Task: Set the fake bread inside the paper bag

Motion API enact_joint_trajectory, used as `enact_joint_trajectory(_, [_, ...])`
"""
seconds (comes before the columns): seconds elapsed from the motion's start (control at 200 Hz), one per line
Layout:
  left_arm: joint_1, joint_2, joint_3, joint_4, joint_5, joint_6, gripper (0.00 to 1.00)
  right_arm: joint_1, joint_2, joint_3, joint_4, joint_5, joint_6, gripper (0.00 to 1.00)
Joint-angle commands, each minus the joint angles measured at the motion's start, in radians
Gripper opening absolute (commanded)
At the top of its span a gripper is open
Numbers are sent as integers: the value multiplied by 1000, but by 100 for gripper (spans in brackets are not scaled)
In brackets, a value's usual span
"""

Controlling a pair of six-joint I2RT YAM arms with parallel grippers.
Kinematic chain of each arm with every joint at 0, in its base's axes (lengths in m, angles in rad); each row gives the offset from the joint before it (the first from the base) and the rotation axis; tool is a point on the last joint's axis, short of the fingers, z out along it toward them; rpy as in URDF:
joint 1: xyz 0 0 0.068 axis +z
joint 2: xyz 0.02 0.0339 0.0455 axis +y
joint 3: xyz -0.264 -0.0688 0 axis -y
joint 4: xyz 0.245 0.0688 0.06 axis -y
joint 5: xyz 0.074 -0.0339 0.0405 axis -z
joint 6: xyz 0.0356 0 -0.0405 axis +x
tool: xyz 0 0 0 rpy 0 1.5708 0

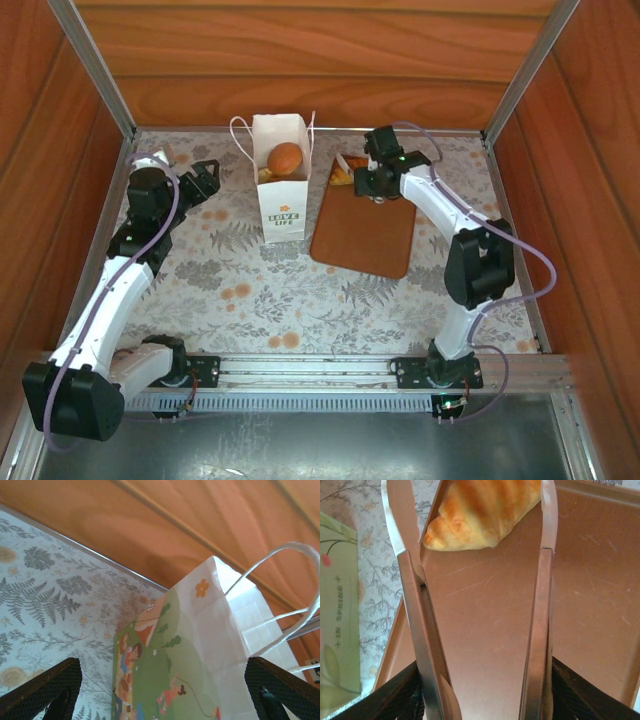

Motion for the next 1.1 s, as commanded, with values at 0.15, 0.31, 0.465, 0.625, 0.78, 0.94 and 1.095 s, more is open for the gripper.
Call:
enact_joint_trajectory(0.15, [32,-32,-38,10,-1,55,90,29,71,91,-21,112,36,64])
enact_joint_trajectory(0.31, [35,-27,-54,19,30,45,90,58,143,172,-75,193,20,66])
enact_joint_trajectory(0.465, [37,-26,-58,19,37,54,90,63,174,194,-105,220,18,66])
enact_joint_trajectory(0.625, [39,-34,-58,20,37,58,90,65,181,182,-117,194,16,66])
enact_joint_trajectory(0.78, [40,-41,-61,19,28,59,90,65,146,132,-133,206,17,66])
enact_joint_trajectory(0.94, [39,-49,-60,13,22,61,90,47,60,41,-133,208,15,66])
enact_joint_trajectory(1.095, [39,-49,-57,6,18,63,90,14,-8,-26,-148,187,9,65])
